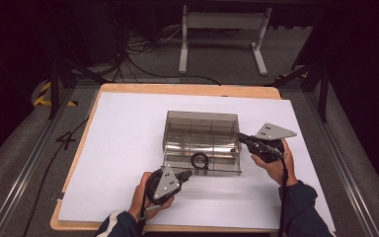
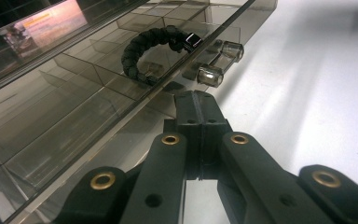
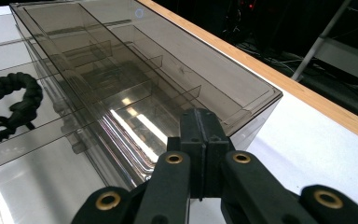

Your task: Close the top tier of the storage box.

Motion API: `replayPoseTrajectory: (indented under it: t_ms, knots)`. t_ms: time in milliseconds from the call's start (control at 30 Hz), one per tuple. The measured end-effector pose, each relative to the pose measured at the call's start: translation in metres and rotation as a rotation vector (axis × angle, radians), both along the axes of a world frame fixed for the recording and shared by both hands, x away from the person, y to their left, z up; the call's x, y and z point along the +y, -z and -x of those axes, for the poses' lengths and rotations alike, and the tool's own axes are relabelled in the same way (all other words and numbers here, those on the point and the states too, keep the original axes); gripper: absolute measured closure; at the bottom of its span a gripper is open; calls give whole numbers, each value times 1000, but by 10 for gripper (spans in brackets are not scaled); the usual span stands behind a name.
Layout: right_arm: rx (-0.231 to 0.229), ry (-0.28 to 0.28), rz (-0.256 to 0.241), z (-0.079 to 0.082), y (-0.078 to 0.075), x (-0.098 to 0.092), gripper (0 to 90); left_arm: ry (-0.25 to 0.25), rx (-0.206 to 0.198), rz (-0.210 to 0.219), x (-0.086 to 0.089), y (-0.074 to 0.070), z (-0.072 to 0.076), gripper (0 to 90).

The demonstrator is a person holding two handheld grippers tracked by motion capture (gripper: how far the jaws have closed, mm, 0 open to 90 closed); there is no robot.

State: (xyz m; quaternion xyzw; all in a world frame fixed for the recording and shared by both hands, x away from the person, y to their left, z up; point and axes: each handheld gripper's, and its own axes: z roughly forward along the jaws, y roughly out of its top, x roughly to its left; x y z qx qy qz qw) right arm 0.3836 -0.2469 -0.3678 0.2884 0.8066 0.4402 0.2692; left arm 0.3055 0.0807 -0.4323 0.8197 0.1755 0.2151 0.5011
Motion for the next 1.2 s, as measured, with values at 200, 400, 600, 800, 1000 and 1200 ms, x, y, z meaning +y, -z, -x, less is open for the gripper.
replayPoseTrajectory:
  t_ms: [200, 400, 600, 800, 1000, 1200]
  knots:
    - [0, -2, 1, 0, 0, 0, 900, -6, -10, 1, -2, 0, -2, 896]
    - [-2, -2, 3, 0, 0, 0, 900, -17, -10, 11, -4, -1, -6, 895]
    - [-1, -3, 2, 0, 0, 0, 900, -35, -21, 12, -7, 0, -9, 895]
    - [-1, -1, 0, 1, 0, 0, 900, -50, -21, 27, -8, -1, -12, 896]
    - [-1, -1, 0, 1, 0, 0, 900, -59, -20, 37, -9, -1, -16, 896]
    - [-2, -4, 2, 1, 0, 0, 900, -69, -23, 44, -9, 0, -19, 895]
